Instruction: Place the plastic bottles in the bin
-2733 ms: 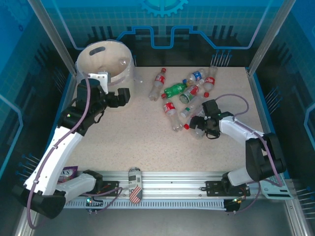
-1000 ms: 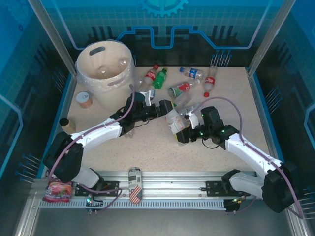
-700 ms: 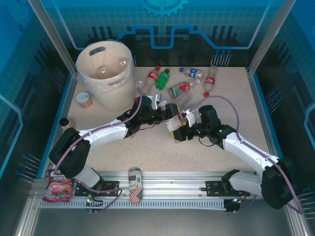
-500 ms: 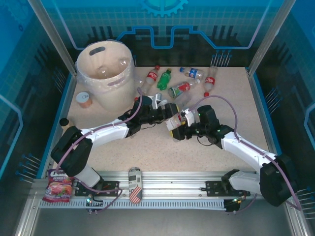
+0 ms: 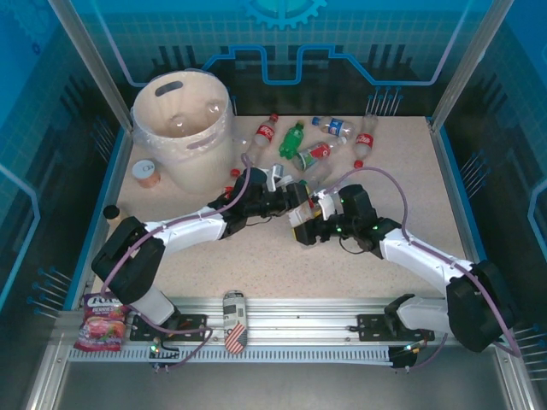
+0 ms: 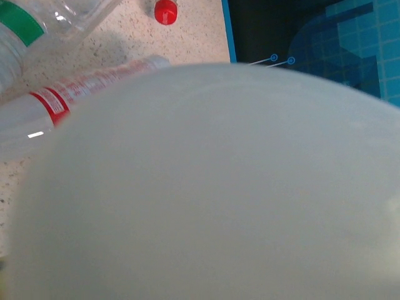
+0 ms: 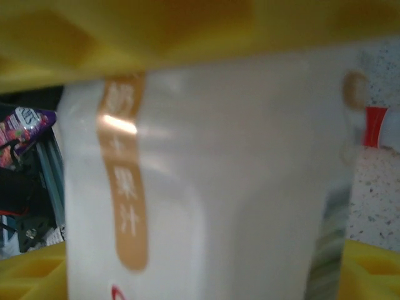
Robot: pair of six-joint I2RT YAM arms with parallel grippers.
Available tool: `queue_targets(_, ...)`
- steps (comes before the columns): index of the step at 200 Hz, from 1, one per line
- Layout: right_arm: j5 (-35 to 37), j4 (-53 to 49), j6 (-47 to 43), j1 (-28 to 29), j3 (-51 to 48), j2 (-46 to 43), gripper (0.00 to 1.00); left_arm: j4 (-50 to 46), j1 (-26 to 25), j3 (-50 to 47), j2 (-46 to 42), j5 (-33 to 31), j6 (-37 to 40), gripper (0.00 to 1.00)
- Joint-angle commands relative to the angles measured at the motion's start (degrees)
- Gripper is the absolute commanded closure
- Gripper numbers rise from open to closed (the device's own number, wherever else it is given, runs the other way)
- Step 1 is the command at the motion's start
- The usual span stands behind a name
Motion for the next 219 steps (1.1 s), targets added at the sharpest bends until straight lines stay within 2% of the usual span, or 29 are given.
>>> queue_targets(1,1.7,-0.1,-2.6,0.8,1.7,-1.2,0.06,0.0,-0.4,2.1,0.4,1.6,0.0,0.41)
queue_targets(6,2.9,-0.8,-3.4,0.8,1.6,-1.9,0.0,-0.2,-0.3,2.1,0.5,1.5,0.0,0.41)
queue_targets(48,8.5,-3.6,-4.6,-2.2,-0.3,-10.4,0.0,-3.2,-0.2,3.9,0.5,0.2,2.2,0.43)
queue_targets(86,9.5,-5.6,-2.7,-6.5,-2.5,-17.6,0.0,-6.9,-0.2,6.6,0.3,-0.8,5.0,0.48)
queue_targets(103,11.5,-6.8,-1.0,-9.1,-3.7,-20.4,0.0,-10.9,-0.1,9.7,-0.2,-0.9,8.7,0.54)
queue_targets(131,19.0,-11.5,0.0,-11.5,-4.1,-22.4,0.0,-18.2,0.7,16.8,-1.5,-1.6,15.1,0.56)
queue_targets(165,19.7,-13.5,1.1,-12.6,-4.2,-21.9,0.0,-22.4,6.9,25.4,-1.8,3.0,17.0,0.68)
queue_targets(197,20.5,-15.0,1.5,-12.7,-4.2,-21.2,0.0,-35.0,13.3,39.4,-1.3,1.2,25.5,0.8)
queue_targets(219,21.4,-15.4,1.7,-12.8,-4.8,-21.0,0.0,-37.7,19.6,46.1,-1.3,2.5,26.0,0.84)
